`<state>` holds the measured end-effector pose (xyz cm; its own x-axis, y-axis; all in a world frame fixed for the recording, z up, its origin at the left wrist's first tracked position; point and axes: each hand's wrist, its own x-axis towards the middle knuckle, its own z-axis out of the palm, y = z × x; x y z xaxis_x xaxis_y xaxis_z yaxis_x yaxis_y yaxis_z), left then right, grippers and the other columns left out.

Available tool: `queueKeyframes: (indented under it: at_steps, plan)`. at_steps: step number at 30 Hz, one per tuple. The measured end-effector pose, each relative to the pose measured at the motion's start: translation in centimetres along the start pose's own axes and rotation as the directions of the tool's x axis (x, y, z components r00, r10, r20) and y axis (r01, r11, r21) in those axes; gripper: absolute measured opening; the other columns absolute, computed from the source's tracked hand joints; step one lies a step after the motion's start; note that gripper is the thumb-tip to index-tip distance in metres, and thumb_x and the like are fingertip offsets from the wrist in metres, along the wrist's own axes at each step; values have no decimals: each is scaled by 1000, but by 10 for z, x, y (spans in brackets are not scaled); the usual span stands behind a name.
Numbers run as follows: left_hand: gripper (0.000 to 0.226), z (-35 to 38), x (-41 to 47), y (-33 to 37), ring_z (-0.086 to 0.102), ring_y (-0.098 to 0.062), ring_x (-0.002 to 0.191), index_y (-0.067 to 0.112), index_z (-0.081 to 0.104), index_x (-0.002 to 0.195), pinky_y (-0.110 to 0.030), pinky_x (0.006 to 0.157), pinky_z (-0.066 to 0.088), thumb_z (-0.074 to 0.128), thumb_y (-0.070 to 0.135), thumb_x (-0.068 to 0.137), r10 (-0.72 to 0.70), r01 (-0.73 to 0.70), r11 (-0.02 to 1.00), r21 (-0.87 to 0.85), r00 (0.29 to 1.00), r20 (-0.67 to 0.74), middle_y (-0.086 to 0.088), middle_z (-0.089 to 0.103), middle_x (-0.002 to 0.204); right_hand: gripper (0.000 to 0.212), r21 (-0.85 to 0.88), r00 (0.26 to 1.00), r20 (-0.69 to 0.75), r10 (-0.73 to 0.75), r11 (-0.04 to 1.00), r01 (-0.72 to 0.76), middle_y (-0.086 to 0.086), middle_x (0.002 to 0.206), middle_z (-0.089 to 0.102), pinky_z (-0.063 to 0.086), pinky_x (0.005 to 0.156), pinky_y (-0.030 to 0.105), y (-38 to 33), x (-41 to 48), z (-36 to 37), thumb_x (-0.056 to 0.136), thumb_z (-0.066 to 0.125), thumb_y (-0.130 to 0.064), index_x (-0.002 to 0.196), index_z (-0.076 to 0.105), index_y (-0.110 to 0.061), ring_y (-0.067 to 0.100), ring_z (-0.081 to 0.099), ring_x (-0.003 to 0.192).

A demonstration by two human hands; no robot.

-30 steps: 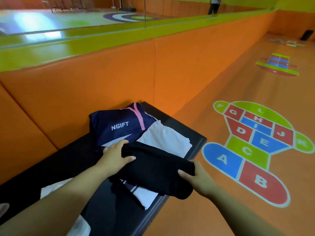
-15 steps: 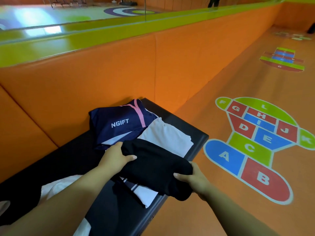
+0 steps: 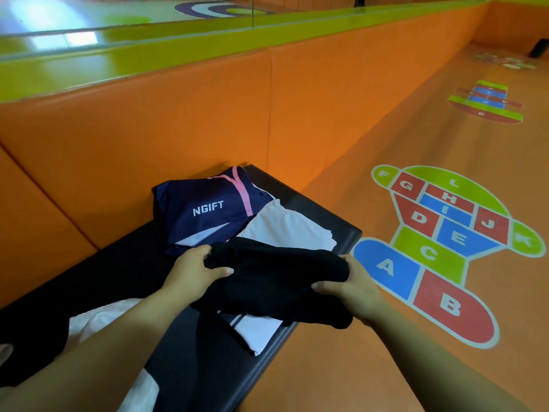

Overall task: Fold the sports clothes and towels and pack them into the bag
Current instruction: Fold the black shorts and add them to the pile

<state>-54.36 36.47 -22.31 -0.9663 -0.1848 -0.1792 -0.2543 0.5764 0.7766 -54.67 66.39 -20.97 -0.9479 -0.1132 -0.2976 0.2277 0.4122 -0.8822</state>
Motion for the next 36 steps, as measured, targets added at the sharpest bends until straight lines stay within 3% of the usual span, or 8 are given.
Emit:
queueKeyframes:
  at_steps: [4,11,20,24,28,30,33,36]
  plan:
    - [23,-1,-6,-2,61,-11,89,19,64,91,-17,69,42,80,24,74,9,-10,997,-74,1000,-20,2,66,96,51,-123,987,-25,-156,981,152,-6,96,63,49,63,18,-28,-8,-8,70,82,-23,107,48,-26,8,64,85]
    - [19,-19,-23,4,62,1,84,26,62,100,-6,60,45,70,19,84,-42,4,927,-374,995,-93,10,68,94,55,-73,953,-42,-299,952,296,-10,100,62,51,66,20,-64,6,-13,69,84,-16,103,47,-39,1,62,85]
    - [16,-69,-2,-4,69,-14,92,27,60,104,-30,76,53,64,25,88,-139,22,852,-524,973,-184,4,71,99,55,1,907,59,-418,908,418,-9,100,61,47,65,9,-133,94,25,69,82,-4,102,50,-34,-10,61,80]
    - [20,-94,28,-7,63,-15,102,30,57,106,-39,90,50,65,25,88,-147,-33,858,-513,940,-307,6,66,108,53,42,889,91,-450,893,448,-5,97,63,48,68,12,-164,147,49,70,80,-2,109,51,-24,-2,62,81]
    - [16,-109,61,-9,63,-20,103,26,55,104,-45,90,51,63,25,90,-180,-53,842,-536,911,-372,4,64,109,58,73,894,80,-441,897,436,-2,95,61,46,55,7,-187,197,70,73,79,-4,120,47,-13,3,61,80]
    - [18,-111,77,-10,62,-21,103,24,53,108,-46,91,51,61,23,91,-191,-43,850,-524,903,-385,3,64,111,64,49,910,56,-411,912,408,1,100,60,49,60,12,-189,220,81,74,79,-7,127,43,-12,12,62,86]
    - [34,-102,96,-19,61,-26,100,21,42,119,-44,87,51,60,14,92,-275,80,880,-469,890,-364,-7,59,118,82,-280,932,39,-362,891,357,13,134,47,48,91,36,-179,250,98,81,76,-24,145,26,-15,30,53,116]
    - [61,-84,100,-34,48,-29,122,27,30,140,-45,103,41,62,15,89,-223,191,974,-118,895,-387,-6,42,137,78,-638,919,82,-386,688,347,15,150,24,40,100,44,-162,259,116,87,67,-30,149,20,-20,38,39,128]
